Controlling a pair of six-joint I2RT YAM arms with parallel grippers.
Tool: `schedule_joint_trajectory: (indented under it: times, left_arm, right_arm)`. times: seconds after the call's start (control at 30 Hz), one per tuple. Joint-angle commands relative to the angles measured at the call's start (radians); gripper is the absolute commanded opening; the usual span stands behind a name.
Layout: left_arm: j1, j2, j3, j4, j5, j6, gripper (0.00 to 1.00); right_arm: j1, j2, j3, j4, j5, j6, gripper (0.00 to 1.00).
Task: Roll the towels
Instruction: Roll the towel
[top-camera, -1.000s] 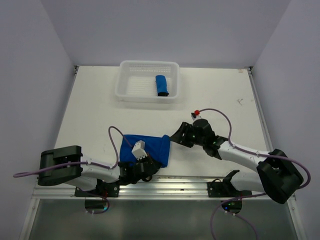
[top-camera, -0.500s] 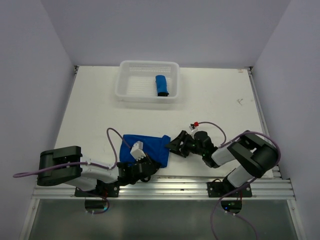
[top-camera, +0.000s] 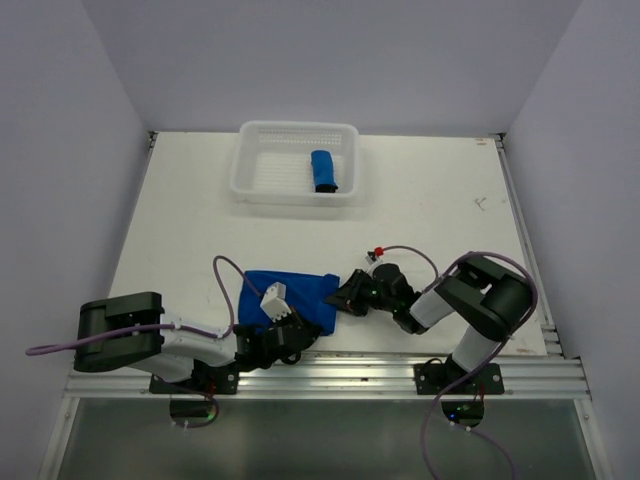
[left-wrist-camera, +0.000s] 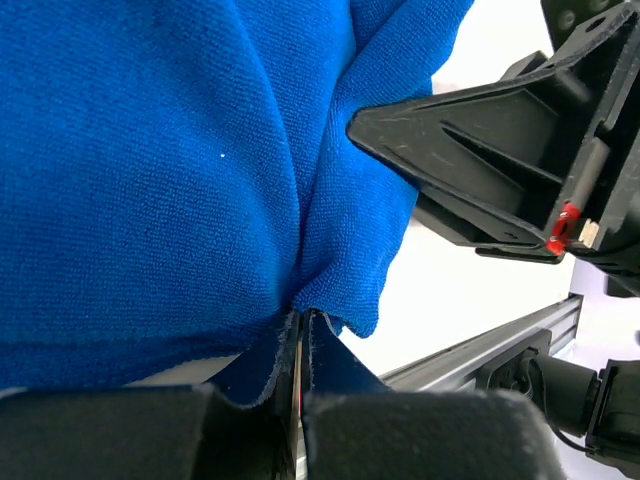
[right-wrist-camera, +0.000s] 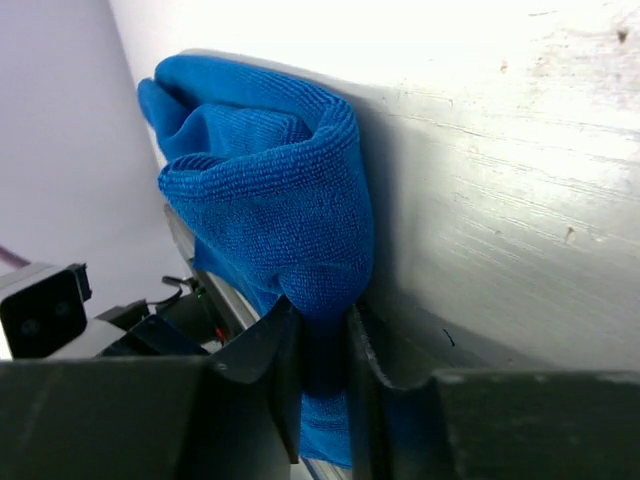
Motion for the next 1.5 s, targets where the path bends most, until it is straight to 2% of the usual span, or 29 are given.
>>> schedule_joint_trajectory:
  times: [0.0, 0.03, 0.07, 0.1, 0.13, 0.2, 0.27, 0.43, 0.47, 0.53, 0.63, 0.67, 0.77, 0.8, 0.93, 0.97, 1.03, 1.1, 1.3, 1.33, 1.47]
  left_arm:
    - [-0.010, 0.016, -0.044, -0.161, 0.037, 0.047, 0.00]
    - [-0.010, 0.010, -0.044, -0.158, 0.037, 0.052, 0.01]
    - [-0.010, 0.007, -0.046, -0.152, 0.036, 0.056, 0.07]
    - [-0.010, -0.002, -0.046, -0.149, 0.036, 0.072, 0.26]
    - [-0.010, -0.007, -0.043, -0.147, 0.036, 0.079, 0.38]
    - [-0.012, -0.030, -0.040, -0.156, 0.033, 0.093, 0.61]
    - [-0.015, -0.054, -0.035, -0.185, 0.022, 0.098, 0.69]
    - [-0.055, -0.151, 0.035, -0.297, -0.071, 0.138, 0.74]
    - [-0.074, -0.157, 0.055, -0.381, -0.111, 0.145, 0.74]
    - [-0.099, -0.153, 0.128, -0.449, -0.157, 0.168, 0.75]
    - [-0.150, -0.079, 0.266, -0.630, -0.266, 0.173, 0.75]
    - [-0.180, -0.052, 0.307, -0.752, -0.327, 0.158, 0.79]
    - [-0.231, 0.047, 0.455, -0.930, -0.421, 0.113, 0.84]
    - [-0.242, 0.073, 0.506, -0.943, -0.438, 0.134, 0.86]
    - [-0.262, 0.074, 0.531, -0.810, -0.484, 0.305, 0.98]
    - [-0.262, 0.059, 0.526, -0.770, -0.495, 0.388, 1.00]
    - [-0.260, 0.050, 0.502, -0.605, -0.500, 0.516, 1.00]
    - [-0.259, 0.058, 0.485, -0.510, -0.496, 0.660, 1.00]
    - [-0.257, 0.173, 0.502, -0.316, -0.489, 0.860, 1.00]
    - [-0.257, 0.180, 0.494, -0.226, -0.483, 0.886, 1.00]
    - [-0.257, 0.218, 0.454, -0.044, -0.443, 1.036, 1.00]
  right_arm:
    - [0.025, -0.102, 0.063, -0.286, 0.106, -0.097, 0.18]
    - [0.037, -0.127, 0.080, -0.344, 0.126, -0.133, 0.12]
    - [0.042, -0.150, 0.115, -0.457, 0.170, -0.152, 0.07]
    - [0.047, -0.194, 0.132, -0.511, 0.188, -0.169, 0.04]
    - [0.048, -0.213, 0.150, -0.563, 0.203, -0.199, 0.00]
    - [0.050, -0.250, 0.221, -0.738, 0.246, -0.232, 0.00]
    - [0.051, -0.268, 0.293, -0.898, 0.274, -0.278, 0.00]
    - [0.056, -0.304, 0.399, -1.146, 0.347, -0.336, 0.00]
    - [0.059, -0.308, 0.423, -1.201, 0.358, -0.339, 0.00]
    - [0.061, -0.316, 0.443, -1.251, 0.375, -0.347, 0.00]
    - [0.064, -0.334, 0.482, -1.331, 0.387, -0.353, 0.00]
    - [0.064, -0.342, 0.492, -1.351, 0.390, -0.353, 0.00]
    - [0.064, -0.348, 0.500, -1.371, 0.389, -0.352, 0.00]
    - [0.064, -0.347, 0.502, -1.372, 0.387, -0.349, 0.00]
    - [0.065, -0.347, 0.508, -1.375, 0.375, -0.338, 0.00]
    - [0.067, -0.348, 0.511, -1.380, 0.370, -0.335, 0.00]
    - [0.067, -0.351, 0.512, -1.384, 0.363, -0.329, 0.00]
    - [0.068, -0.359, 0.514, -1.389, 0.358, -0.322, 0.00]
    - [0.067, -0.371, 0.513, -1.406, 0.341, -0.298, 0.00]
    - [0.068, -0.373, 0.512, -1.408, 0.334, -0.296, 0.00]
    - [0.068, -0.379, 0.514, -1.412, 0.324, -0.281, 0.00]
